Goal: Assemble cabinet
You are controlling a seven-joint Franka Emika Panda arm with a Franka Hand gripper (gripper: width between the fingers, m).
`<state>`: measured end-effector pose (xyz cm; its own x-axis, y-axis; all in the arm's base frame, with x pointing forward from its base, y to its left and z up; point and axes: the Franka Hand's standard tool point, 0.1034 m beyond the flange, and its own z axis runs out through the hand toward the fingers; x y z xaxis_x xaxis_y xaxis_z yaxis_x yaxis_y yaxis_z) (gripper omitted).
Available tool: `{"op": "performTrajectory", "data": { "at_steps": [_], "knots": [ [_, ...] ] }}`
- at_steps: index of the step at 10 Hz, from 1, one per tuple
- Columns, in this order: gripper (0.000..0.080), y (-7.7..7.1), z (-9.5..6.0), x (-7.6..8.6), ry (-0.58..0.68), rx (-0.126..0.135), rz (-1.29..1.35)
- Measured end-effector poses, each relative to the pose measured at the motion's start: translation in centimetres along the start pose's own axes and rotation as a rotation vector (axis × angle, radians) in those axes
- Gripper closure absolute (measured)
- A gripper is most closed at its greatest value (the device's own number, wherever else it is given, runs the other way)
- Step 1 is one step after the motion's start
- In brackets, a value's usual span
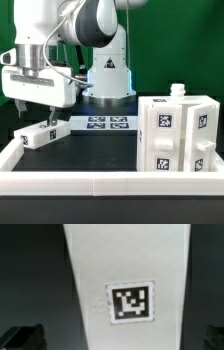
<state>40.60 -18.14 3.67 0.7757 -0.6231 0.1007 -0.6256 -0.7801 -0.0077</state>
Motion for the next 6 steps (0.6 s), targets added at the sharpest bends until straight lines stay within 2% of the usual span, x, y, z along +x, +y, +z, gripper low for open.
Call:
{"op": "performTrajectory", "data": {
  "at_steps": [4,6],
  "knots": [
    [0.0002,-0.2,2.1,-0.9,0.023,-0.033,-0.032],
    [0.0002,-0.2,2.7,-1.2,0.032,-0.044,-0.041]
  ]
}}
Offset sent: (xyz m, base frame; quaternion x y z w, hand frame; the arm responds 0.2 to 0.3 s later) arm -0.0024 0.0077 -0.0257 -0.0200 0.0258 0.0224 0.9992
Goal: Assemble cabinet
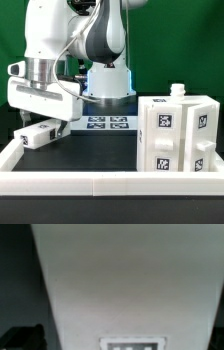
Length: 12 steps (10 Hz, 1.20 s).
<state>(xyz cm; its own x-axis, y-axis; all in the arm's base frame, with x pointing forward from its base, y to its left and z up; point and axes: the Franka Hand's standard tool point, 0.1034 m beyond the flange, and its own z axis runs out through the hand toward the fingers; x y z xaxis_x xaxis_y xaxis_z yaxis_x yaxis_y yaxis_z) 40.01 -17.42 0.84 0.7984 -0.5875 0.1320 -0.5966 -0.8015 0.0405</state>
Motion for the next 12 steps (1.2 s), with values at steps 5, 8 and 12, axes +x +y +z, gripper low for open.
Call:
{"op": "performTrajectory", "data": {
  "at_steps": [5,8,12],
  "knots": [
    [0.0242,-0.4,-0.1,0.1,0.003,0.003,-0.010],
    [0.0241,-0.4,-0.1,0.1,0.003,0.003,-0.011],
    [0.0241,-1.8,-1.3,0.3,-0.004,0.026,-0.029]
  ]
}}
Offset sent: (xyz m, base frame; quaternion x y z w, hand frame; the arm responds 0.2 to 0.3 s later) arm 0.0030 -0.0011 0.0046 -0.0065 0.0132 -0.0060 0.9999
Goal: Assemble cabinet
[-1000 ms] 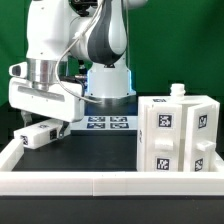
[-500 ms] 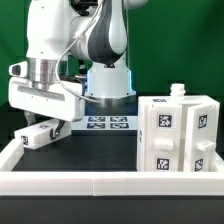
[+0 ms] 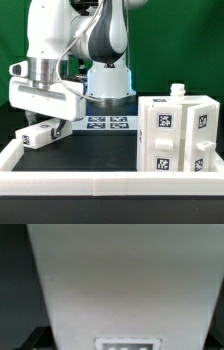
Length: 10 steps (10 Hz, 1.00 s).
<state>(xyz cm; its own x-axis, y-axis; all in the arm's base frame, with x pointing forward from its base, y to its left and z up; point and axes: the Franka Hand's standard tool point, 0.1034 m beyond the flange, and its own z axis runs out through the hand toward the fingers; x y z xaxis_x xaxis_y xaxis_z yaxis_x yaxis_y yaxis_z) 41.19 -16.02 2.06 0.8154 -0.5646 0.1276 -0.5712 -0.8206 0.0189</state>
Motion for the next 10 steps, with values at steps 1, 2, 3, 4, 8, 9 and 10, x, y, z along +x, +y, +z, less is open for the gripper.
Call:
{"op": "performTrajectory", "data": {
  "at_steps": [1,2,3,4,8,9,10],
  "knots": [
    [0.0241,-1.2,-1.2,0.3,-0.002,0.023,-0.010],
    [0.0239,-2.8,-2.7,0.4,-0.008,0.050,-0.025],
    [0.0239,-4.7,-4.5,0.5,-0.018,0.084,-0.016],
    [0.0239,-6.6,-6.0,0.3,-0.031,0.112,0.011],
    [0.0239,-15.9,-11.4,-0.8,-0.086,0.163,0.176],
    [0.0239,-17.9,-12.3,-0.9,-0.096,0.165,0.202],
    [0.0239,-19.1,-12.8,-0.9,-0.102,0.171,0.207]
  ]
}}
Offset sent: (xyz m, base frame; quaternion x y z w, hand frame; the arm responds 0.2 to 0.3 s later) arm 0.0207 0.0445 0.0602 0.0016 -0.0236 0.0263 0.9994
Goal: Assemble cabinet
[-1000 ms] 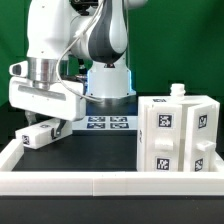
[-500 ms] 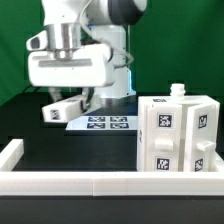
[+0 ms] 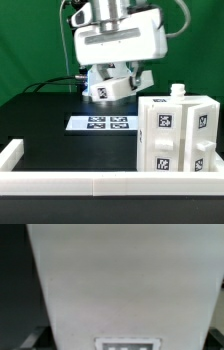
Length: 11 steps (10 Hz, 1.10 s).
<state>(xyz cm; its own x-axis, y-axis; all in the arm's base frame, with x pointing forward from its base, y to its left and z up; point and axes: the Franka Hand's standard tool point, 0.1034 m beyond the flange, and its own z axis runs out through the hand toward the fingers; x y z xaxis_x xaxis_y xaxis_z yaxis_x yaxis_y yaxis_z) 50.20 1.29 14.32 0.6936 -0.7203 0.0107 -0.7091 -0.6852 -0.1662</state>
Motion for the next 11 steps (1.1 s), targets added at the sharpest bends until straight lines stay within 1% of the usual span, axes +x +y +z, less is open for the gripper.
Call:
{"op": "performTrajectory", "data": {
  "at_steps": [1,5,6,7,8,9,10,11],
  "knots": [
    [0.0239,0.2,0.2,0.0,-0.001,-0.001,-0.008],
    [0.0239,0.2,0.2,-0.1,-0.003,-0.004,-0.014],
    [0.0239,-0.6,-0.2,-0.2,-0.005,-0.014,-0.052],
    [0.0239,-2.2,-0.9,0.0,-0.005,-0.012,-0.095],
    [0.0239,-3.8,-1.4,0.5,-0.002,-0.005,-0.143],
    [0.0239,-4.6,-1.5,0.9,-0.015,-0.010,-0.200],
    [0.0239,-5.3,-1.8,1.3,-0.054,-0.026,-0.248],
    [0.0239,-5.6,-1.7,1.6,-0.038,-0.018,-0.245]
  ]
}}
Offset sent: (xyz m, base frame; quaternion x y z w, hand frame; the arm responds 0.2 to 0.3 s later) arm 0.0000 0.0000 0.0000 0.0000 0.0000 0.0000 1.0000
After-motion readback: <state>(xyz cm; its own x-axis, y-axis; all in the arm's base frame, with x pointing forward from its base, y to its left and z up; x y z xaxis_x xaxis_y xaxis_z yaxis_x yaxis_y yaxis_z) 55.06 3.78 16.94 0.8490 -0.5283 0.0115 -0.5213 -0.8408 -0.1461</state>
